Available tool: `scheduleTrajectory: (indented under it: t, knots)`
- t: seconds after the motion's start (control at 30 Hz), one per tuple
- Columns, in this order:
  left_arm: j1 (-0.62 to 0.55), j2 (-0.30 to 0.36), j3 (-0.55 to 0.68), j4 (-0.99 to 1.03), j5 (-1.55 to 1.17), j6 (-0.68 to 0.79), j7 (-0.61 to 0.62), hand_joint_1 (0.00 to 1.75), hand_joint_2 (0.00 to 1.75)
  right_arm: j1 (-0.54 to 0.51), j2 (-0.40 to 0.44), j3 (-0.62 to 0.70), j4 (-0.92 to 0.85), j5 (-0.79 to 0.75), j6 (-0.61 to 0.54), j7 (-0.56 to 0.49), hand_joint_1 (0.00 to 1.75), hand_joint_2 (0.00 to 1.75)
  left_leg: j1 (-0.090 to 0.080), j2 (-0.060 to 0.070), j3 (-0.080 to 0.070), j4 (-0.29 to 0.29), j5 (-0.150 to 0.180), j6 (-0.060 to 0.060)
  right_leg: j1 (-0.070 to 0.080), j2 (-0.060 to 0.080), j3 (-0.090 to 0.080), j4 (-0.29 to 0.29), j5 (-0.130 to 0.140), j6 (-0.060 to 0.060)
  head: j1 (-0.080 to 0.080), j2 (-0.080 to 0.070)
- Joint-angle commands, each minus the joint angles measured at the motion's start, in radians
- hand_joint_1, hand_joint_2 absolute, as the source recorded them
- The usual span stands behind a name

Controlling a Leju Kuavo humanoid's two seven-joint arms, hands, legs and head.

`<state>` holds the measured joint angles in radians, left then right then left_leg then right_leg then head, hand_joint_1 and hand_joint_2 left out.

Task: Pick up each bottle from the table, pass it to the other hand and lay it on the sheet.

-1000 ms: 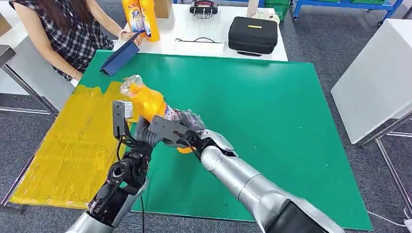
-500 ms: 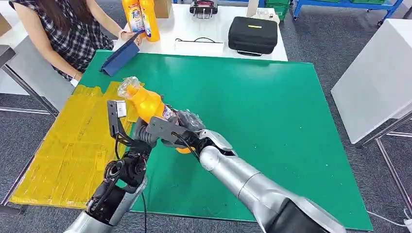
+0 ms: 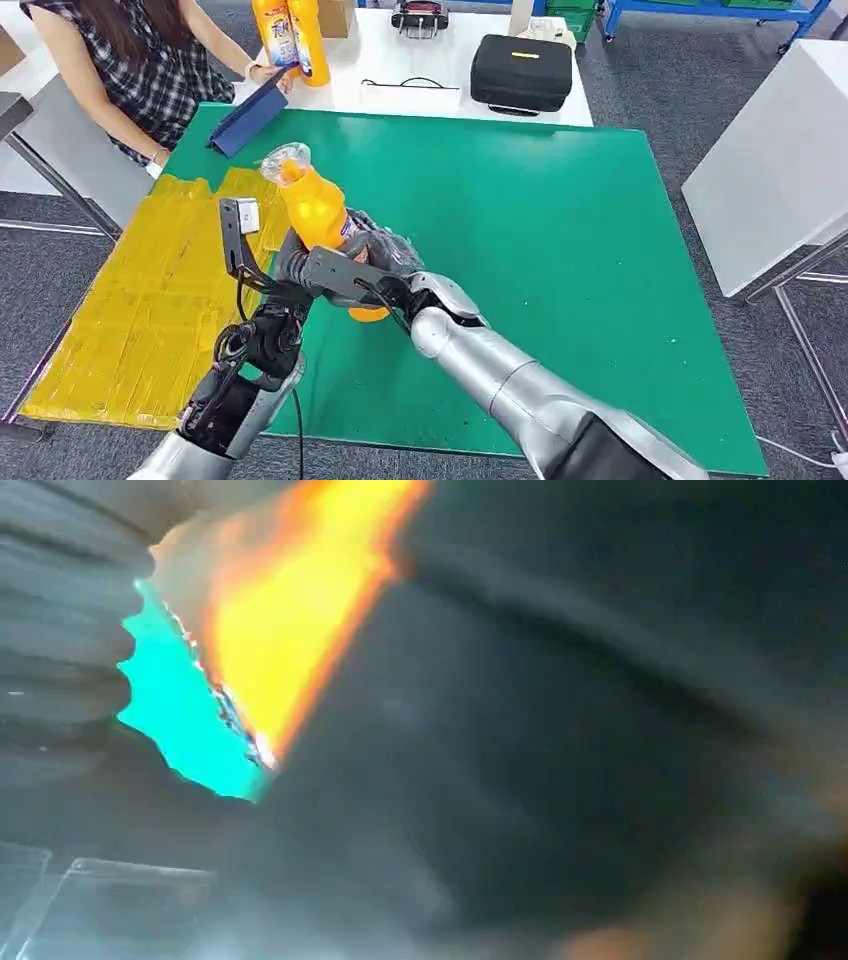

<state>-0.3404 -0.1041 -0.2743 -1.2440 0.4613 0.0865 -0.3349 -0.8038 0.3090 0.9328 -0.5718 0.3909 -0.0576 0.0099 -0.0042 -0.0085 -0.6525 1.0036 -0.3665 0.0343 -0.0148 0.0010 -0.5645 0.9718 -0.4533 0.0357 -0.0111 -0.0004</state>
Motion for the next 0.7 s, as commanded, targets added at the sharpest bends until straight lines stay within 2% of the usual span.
scheduleTrajectory:
  t: [0.03,0.2,0.37,0.5,0.6,0.67,0.7]
  knots:
    - [-0.011,0.034,0.071,-0.029,-0.044,0.038,-0.042,1.75,1.75,0.070,-0.097,-0.194,-0.044,0.064,-0.043,-0.034,0.00,0.00,0.001,-0.003,0.006,-0.001,-0.002,-0.002,0.001,-0.004,0.008,-0.002,-0.003,-0.002,0.000,0.000]
    - [0.007,0.035,0.104,-0.033,-0.081,0.051,-0.057,1.75,1.75,0.097,-0.115,-0.279,-0.091,0.108,-0.030,-0.044,0.00,0.00,0.001,-0.002,0.005,0.000,-0.002,-0.002,0.001,-0.002,0.007,-0.002,-0.002,-0.002,0.000,0.000]
    - [0.004,0.049,0.112,-0.022,-0.155,0.117,-0.096,1.75,1.75,0.093,-0.125,-0.302,-0.106,0.114,-0.025,-0.049,0.00,0.00,0.000,-0.001,0.002,0.000,-0.001,-0.002,0.000,-0.001,0.004,-0.001,-0.001,-0.001,0.000,0.000]
    - [-0.033,0.083,0.128,0.055,-0.388,0.338,-0.153,1.75,1.75,0.125,-0.149,-0.340,-0.171,0.124,-0.008,-0.103,0.00,0.00,0.000,-0.003,0.002,-0.001,-0.001,-0.002,0.001,-0.003,0.005,-0.001,-0.002,-0.001,0.000,0.000]
    - [-0.061,0.143,0.157,0.173,-0.704,0.606,-0.183,1.75,1.75,0.180,-0.188,-0.372,-0.287,0.127,0.008,-0.142,0.00,0.00,0.000,-0.002,0.006,-0.001,-0.002,-0.003,0.001,-0.002,0.008,-0.002,-0.002,-0.002,0.000,0.000]
    - [-0.048,0.101,0.344,0.192,-1.071,0.612,-0.178,1.75,1.75,0.219,-0.214,-0.391,-0.376,0.134,0.031,-0.143,0.00,0.00,0.000,-0.002,0.005,-0.002,-0.001,-0.002,0.001,-0.002,0.006,-0.002,-0.002,-0.002,0.001,0.000]
    - [-0.048,0.094,0.354,0.200,-1.079,0.612,-0.187,1.75,1.75,0.224,-0.218,-0.392,-0.388,0.136,0.035,-0.142,0.00,0.00,0.000,-0.001,0.007,-0.002,-0.003,-0.003,0.001,-0.001,0.009,-0.002,-0.003,-0.002,0.000,0.000]
